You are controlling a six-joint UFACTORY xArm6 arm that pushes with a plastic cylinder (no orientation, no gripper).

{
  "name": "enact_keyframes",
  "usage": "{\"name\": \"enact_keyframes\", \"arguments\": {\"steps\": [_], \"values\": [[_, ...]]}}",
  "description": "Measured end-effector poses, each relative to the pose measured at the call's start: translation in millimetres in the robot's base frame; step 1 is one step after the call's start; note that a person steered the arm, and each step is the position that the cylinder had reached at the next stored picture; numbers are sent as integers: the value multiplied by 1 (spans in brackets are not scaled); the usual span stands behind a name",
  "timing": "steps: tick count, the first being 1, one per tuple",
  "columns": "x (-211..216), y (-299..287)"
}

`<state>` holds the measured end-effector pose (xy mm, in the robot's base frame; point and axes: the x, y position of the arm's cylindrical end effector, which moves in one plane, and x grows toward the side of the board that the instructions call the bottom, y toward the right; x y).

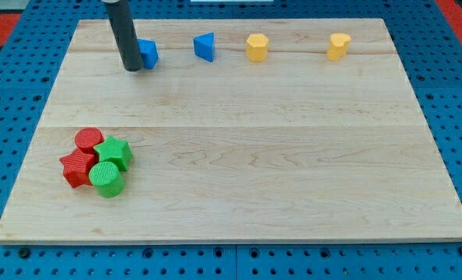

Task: Move your arm towards group of blocks

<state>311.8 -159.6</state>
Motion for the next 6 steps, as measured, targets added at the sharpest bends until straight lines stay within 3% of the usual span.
{"name": "enact_keyframes", "arguments": {"steps": [3,4,6], "values": [[-9,19],[42,-8],[140,-119]]}}
